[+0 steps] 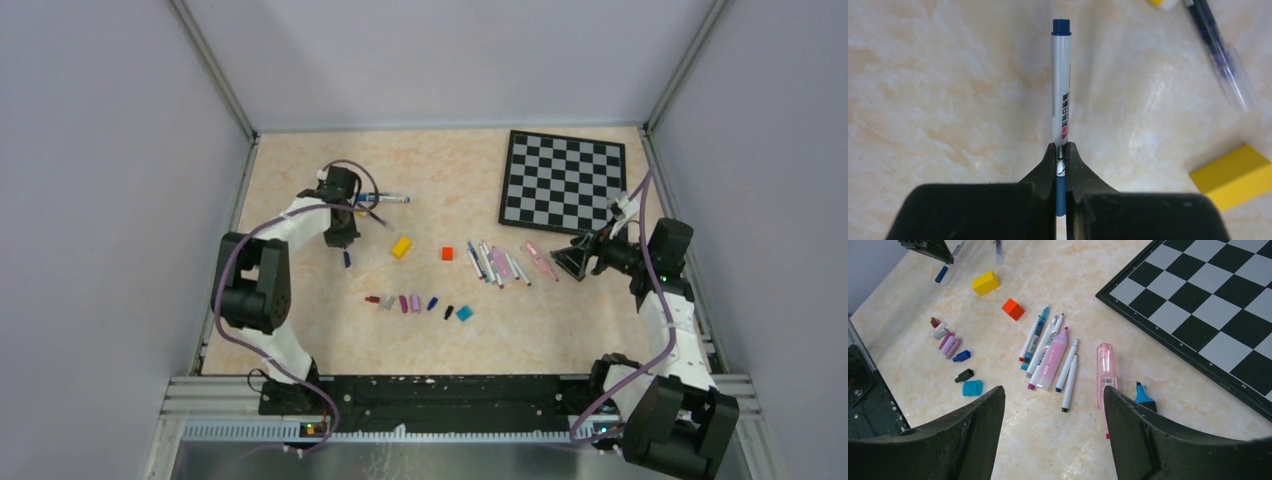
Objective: Open the pen caps
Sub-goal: Pick up the pen from the center of the board.
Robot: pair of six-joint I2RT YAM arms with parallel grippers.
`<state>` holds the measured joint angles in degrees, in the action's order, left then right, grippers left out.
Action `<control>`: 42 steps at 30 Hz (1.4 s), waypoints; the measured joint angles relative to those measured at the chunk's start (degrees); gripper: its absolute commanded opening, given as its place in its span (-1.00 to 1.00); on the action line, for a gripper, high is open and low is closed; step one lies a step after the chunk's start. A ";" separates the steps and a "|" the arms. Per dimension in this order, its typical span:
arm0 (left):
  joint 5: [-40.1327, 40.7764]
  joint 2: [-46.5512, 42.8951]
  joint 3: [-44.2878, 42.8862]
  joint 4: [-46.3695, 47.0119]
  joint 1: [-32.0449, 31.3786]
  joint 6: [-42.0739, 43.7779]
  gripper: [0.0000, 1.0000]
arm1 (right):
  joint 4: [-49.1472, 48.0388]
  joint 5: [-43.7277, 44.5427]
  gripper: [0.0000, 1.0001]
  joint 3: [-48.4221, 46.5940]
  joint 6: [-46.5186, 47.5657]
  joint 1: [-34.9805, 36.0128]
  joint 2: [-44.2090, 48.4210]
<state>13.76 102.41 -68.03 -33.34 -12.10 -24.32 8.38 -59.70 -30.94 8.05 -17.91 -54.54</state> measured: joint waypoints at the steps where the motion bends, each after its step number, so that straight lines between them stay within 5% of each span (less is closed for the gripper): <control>1: -0.63 -2.23 1.40 0.35 0.00 0.57 -1.00 | 0.02 -0.39 0.41 0.00 0.13 0.00 0.07; 5: -7.15 -13.27 8.52 3.93 0.07 3.69 -1.00 | 0.00 -2.69 0.41 0.00 1.01 -0.02 0.17; 12: -31.85 -30.51 20.39 14.53 0.11 6.34 -1.00 | 0.24 -11.54 0.41 0.11 5.73 -0.02 0.48; 14: -39.87 -32.24 23.52 19.45 -0.07 5.22 -1.00 | 3.43 -15.23 0.50 -0.04 11.39 0.00 0.50; 17: -51.52 -33.66 29.24 29.35 -1.31 0.92 -1.00 | 18.43 -19.50 0.57 -2.25 31.67 0.02 0.20; 23: -63.28 -30.45 32.44 43.30 -10.29 -6.43 -1.00 | 45.72 -17.03 0.57 -11.26 70.10 6.60 -4.15; 27: -65.37 -25.29 30.14 46.80 -18.27 -7.96 -1.00 | 55.01 -13.07 0.54 -15.19 84.26 11.21 -5.90; 34: -68.81 -12.98 20.57 47.91 -25.86 -9.40 -1.00 | 63.04 -2.12 0.47 -25.07 99.06 21.24 -10.73; 42: -72.02 -3.39 12.63 47.69 -31.19 -10.82 -1.00 | 64.54 5.75 0.31 -29.94 105.59 31.12 -13.57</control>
<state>-58.26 99.02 -55.40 14.35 -43.29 -35.14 72.93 -53.95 -60.88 113.65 13.21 -68.12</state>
